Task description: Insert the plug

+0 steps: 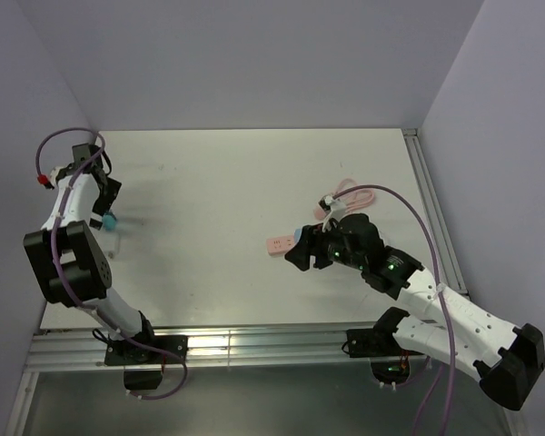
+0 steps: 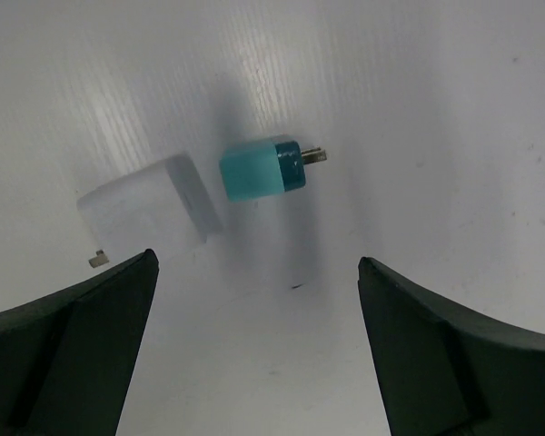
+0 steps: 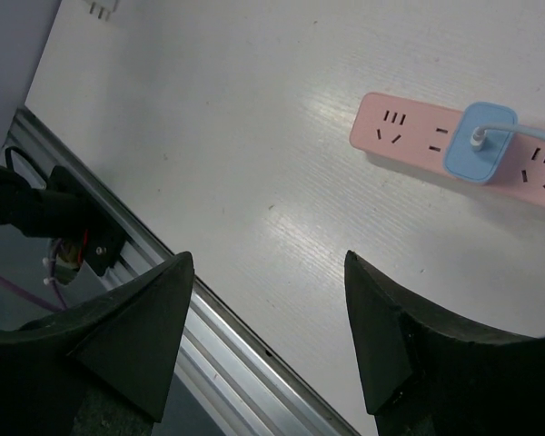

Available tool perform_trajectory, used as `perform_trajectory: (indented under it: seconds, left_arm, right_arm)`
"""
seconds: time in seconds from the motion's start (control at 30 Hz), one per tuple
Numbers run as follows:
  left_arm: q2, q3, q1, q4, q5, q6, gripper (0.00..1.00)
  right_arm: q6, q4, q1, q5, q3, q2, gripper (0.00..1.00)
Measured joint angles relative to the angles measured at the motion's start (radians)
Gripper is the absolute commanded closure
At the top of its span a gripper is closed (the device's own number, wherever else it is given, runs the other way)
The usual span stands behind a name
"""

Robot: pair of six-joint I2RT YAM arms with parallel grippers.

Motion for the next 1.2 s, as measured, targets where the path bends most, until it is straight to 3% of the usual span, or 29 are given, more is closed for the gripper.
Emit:
perform_trajectory:
  seconds: [0.13,0.27,1.2]
  left_arm:
    - [0.140,0.127,0.036,-0.074,0.014,-0.063,0.09]
    - [0.217,0.132,0.078,-0.107,0.060,-0.104,0.12]
    - [0.301,0.192,0.086,-0.120,0.055,-0.183,0.15]
  right_arm:
    - [-0.003,0.028,0.000,-0.020,-0.005,0.014,0.26]
    - [-0.004,0.076,0.000,-0.049,-0.017,0.026,0.26]
    - [-0.048,0.133,-0.002,-0.091,-0.058,0.060,0.26]
